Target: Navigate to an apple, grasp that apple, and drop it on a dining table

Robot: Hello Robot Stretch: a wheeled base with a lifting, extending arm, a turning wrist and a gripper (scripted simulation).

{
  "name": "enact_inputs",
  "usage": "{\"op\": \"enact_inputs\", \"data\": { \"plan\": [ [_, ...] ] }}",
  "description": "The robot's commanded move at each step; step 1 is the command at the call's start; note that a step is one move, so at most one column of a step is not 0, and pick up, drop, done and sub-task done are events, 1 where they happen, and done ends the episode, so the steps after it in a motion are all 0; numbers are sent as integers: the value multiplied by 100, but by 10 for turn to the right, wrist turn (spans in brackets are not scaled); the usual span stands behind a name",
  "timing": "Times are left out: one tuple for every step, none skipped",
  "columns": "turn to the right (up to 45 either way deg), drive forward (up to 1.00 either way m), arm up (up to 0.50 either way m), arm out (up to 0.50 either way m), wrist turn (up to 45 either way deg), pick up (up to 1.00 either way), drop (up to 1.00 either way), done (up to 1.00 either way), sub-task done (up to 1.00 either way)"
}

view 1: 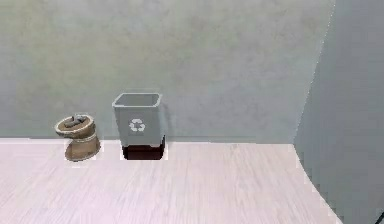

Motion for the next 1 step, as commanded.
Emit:
{"op": "enact_inputs", "data": {
  "plan": [
    [450,0,0,0,0,0,0,0,0]
  ]
}}
